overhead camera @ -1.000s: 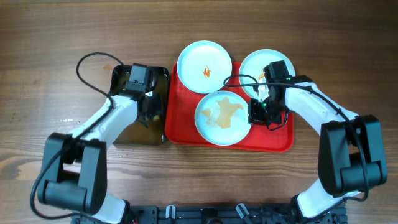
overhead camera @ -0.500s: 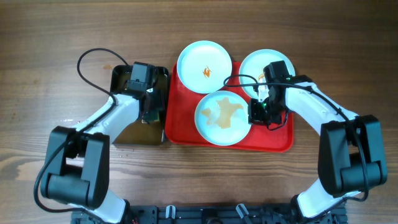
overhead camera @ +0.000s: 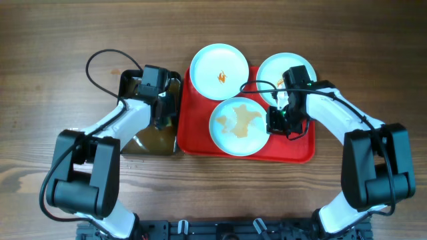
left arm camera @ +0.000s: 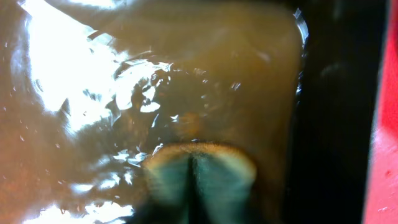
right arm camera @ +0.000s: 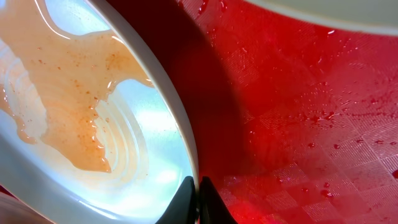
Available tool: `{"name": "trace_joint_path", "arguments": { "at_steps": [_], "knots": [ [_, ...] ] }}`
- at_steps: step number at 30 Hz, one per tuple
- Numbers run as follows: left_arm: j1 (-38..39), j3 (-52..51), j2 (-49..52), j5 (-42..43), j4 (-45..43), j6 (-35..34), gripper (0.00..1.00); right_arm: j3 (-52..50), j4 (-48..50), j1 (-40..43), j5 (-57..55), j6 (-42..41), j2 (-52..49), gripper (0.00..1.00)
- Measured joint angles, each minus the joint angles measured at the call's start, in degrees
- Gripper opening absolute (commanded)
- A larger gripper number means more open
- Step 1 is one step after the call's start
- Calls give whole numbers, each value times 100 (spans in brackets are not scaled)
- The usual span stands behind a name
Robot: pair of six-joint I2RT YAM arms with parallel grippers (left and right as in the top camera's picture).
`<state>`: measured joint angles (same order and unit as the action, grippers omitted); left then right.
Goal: Clean dirty plates on tray and stack at the side
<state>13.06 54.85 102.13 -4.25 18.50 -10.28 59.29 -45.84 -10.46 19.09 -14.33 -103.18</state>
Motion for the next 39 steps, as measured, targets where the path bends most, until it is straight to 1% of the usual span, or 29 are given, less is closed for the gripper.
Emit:
{"name": "trace_joint_path", "arguments": {
  "at_steps": [1,2,3,5,8,9,10,11,12,13,19,20,22,26,28,29,32,34,35,36,37,38,39],
  "knots": [
    [-2,55,-2,0,85,-13,64,0,0,0,0,0,0,5],
    [-2,90,-2,4,219,13,64,0,0,0,0,0,0,5],
    [0,114,-9,31,411,33,61,0,2,0,0,0,0,5],
    [0,136,-11,177,951,46,61,0,-2,0,0,0,0,5],
    [0,153,-59,402,1377,61,56,0,-2,0,-2,0,0,5],
    [0,153,-72,461,1462,59,50,0,-2,0,0,0,0,5],
    [0,153,-81,505,1528,63,40,0,-2,0,0,0,0,5],
    [0,153,-83,531,1563,85,21,0,-2,0,0,0,0,5],
    [0,153,-85,568,1567,76,8,0,-4,0,0,0,0,5],
    [0,153,-83,586,1563,61,4,0,-4,0,0,0,0,5],
    [7,153,-85,413,1523,79,4,0,-20,0,0,0,0,5],
    [17,155,-87,284,1602,79,6,0,-20,0,0,0,0,5],
    [17,157,-111,-4,1792,83,52,0,-20,0,0,0,0,6],
    [15,157,-131,-472,1788,85,68,0,-22,0,-2,0,0,6],
    [17,155,-131,-498,1550,92,69,0,-24,0,0,0,0,6],
    [17,153,-131,-494,1309,87,67,0,-28,0,0,0,0,6],
    [15,153,-131,-398,944,81,59,0,-33,0,-2,0,0,6],
    [15,153,-131,-247,837,81,51,0,-35,0,0,0,0,6],
    [15,153,-131,-188,820,96,46,0,-35,0,0,0,0,9],
    [15,153,-129,-136,817,83,38,0,-37,0,0,0,0,13],
    [15,153,-125,-79,824,103,27,0,-37,0,-2,-11,0,14],
    [15,153,-118,-35,824,79,20,0,-37,0,-2,-17,0,18],
    [15,153,-96,15,826,87,9,0,-37,0,-2,-46,0,20]
  ]
}}
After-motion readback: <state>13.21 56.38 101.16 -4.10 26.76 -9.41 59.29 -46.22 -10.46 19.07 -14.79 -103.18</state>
